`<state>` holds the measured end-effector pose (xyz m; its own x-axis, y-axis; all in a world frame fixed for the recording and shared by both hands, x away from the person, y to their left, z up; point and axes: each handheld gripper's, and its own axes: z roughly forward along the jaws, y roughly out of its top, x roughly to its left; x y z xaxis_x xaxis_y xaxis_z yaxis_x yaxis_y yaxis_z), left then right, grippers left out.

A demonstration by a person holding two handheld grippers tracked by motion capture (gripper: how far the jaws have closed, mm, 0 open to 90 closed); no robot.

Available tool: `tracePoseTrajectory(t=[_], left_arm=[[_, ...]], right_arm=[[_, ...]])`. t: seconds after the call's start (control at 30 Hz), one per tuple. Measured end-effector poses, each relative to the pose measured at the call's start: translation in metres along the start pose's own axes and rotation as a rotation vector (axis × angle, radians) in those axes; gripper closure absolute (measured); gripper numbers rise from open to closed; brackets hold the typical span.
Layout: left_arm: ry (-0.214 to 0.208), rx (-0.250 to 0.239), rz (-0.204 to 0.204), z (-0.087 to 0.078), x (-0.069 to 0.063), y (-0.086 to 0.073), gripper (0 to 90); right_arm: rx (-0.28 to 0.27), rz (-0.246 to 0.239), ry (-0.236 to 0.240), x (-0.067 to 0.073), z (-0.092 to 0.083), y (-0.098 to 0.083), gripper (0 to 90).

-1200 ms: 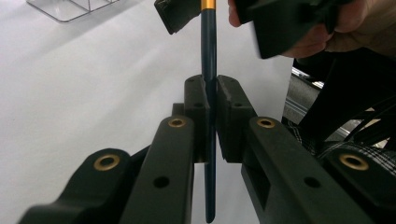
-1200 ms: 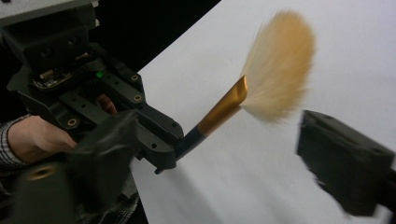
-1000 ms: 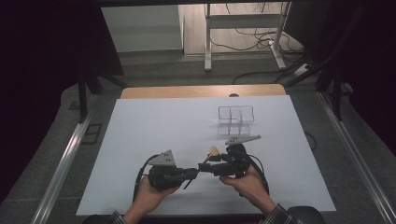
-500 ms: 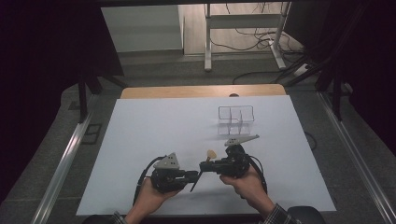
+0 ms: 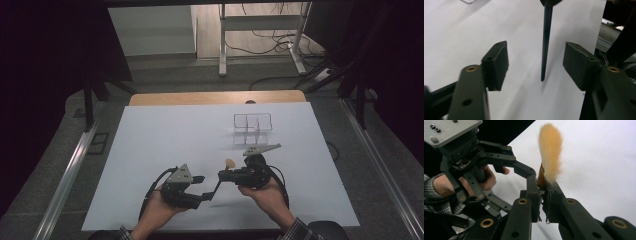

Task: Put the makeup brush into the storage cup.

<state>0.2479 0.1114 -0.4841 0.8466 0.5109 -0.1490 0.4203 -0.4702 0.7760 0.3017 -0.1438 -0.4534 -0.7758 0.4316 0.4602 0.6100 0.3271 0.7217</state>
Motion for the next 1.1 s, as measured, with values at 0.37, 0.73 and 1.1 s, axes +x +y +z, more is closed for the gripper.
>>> tracePoseTrajectory(t=[0.37,0.73,1.1], left_arm=[[0.059,0.004,-0.008,-0.005,0.002,-0.002,19.8],[0.086,0.013,-0.073,-0.012,0.008,-0.005,6.5],[0.117,0.037,-0.069,-0.013,0.013,-0.01,2.6]], right_arm=[[-0.007,-0.032,-0.055,-0.002,-0.005,0.0,83.9],[-0.012,-0.06,-0.082,-0.005,-0.008,-0.001,83.7],[-0.032,-0.072,-0.103,-0.007,-0.016,-0.001,83.6]])
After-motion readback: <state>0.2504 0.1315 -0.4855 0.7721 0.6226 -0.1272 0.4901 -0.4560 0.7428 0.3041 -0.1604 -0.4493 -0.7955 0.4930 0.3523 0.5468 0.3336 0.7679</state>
